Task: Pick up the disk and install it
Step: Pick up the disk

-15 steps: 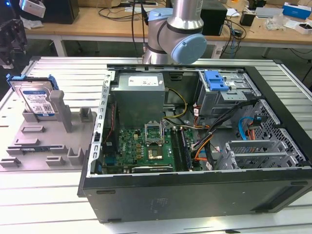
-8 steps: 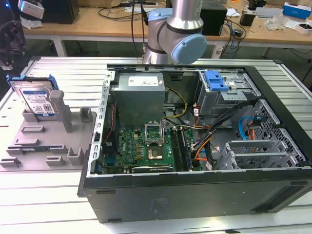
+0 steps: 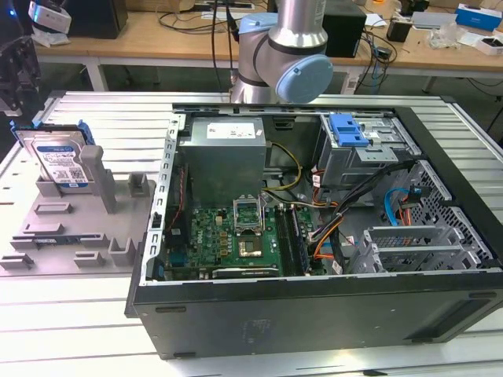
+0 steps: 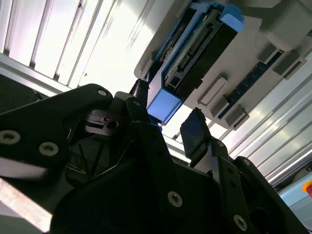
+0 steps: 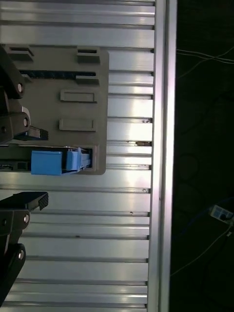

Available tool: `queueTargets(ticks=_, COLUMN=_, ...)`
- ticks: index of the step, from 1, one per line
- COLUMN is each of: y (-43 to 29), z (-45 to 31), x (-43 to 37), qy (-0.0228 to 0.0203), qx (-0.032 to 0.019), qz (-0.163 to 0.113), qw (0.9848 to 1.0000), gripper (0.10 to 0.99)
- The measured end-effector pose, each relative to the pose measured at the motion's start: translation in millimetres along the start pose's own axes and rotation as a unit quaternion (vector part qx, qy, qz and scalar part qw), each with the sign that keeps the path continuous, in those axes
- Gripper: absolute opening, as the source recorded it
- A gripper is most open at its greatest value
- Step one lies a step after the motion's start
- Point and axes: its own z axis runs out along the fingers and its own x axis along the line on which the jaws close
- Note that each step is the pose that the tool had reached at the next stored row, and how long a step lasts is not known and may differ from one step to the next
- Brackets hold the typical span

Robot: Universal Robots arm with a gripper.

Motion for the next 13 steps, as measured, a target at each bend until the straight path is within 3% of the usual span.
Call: queueTargets(ticks=13, y=2.1, z=15.1, x=0.0, qy=0.0004, qx=0.0002, qz=-0.012, qw=0.9999, gripper=0.541)
